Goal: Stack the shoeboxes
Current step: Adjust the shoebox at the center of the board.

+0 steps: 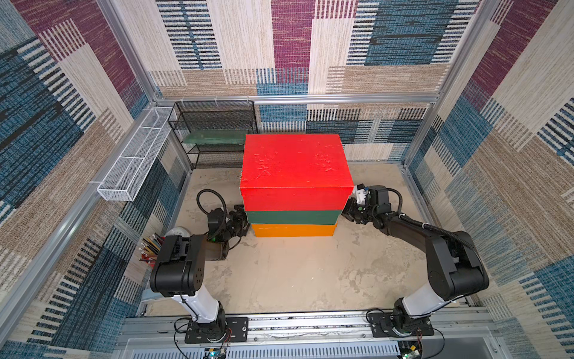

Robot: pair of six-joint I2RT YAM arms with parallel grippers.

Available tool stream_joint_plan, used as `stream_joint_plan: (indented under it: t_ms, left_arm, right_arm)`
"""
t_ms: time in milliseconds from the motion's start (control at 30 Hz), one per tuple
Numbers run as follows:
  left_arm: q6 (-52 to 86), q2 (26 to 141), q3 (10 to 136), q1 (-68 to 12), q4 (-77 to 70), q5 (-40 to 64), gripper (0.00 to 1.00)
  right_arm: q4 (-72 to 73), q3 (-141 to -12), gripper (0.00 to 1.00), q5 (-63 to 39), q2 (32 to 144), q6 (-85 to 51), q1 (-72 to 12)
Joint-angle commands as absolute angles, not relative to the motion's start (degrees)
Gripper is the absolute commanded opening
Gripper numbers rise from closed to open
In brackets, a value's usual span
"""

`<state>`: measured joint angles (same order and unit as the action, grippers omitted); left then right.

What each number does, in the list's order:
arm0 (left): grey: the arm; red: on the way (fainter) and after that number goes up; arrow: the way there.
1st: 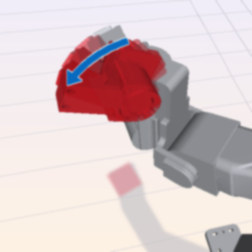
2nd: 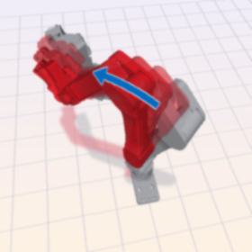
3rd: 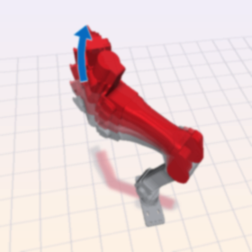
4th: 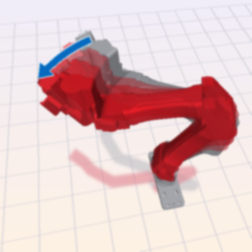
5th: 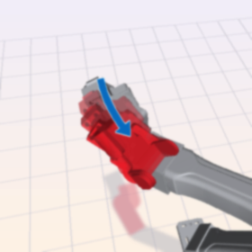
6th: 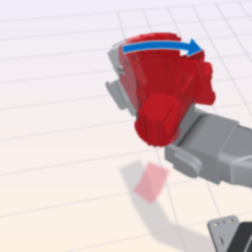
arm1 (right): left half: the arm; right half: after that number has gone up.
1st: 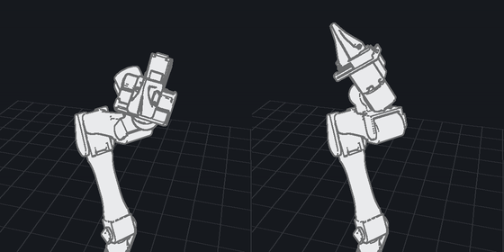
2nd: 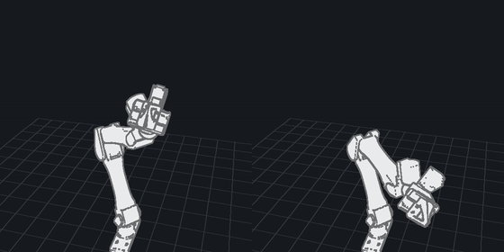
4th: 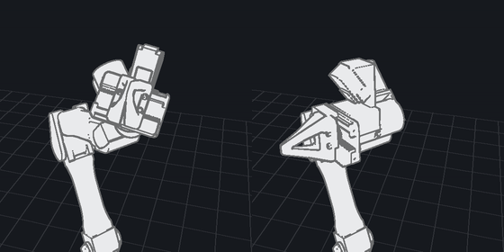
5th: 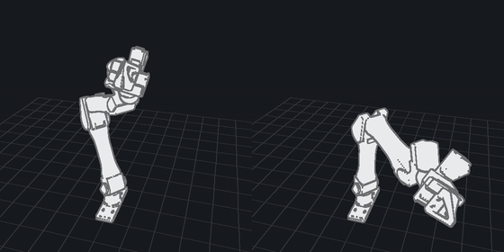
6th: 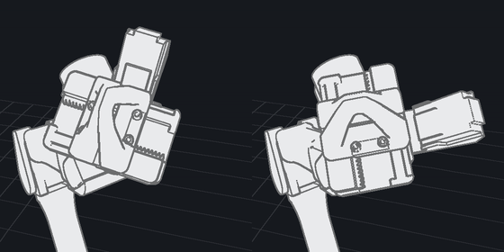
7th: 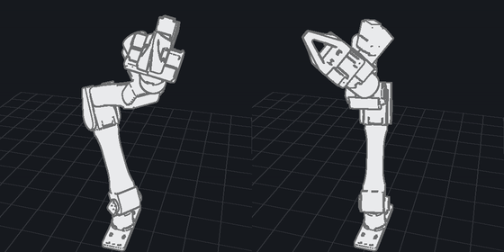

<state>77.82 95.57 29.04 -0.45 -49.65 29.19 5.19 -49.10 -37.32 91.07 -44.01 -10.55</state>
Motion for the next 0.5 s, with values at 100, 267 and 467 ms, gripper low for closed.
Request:
stream_joint_plan:
  t_ms: [100, 267, 467]
  left_arm:
    - [71.17, 96.52, 30.41, -2.23, -47.03, 36.44, 0.91]
    - [72.2, 100.6, 30.23, -2.33, -50.58, 36.83, 0.91]
    - [72.0, 102.67, 30.92, -2.31, -51.4, 37.4, 0.91]
  right_arm:
    - [2.94, -52.24, 0.31, -45.75, 92.36, -41.87, -10.56]
    - [1.33, -54.37, 0.32, -45.61, 92.54, -41.31, -10.37]
    - [0.49, -54.28, 0.33, -44.94, 91.38, -41.12, -10.55]
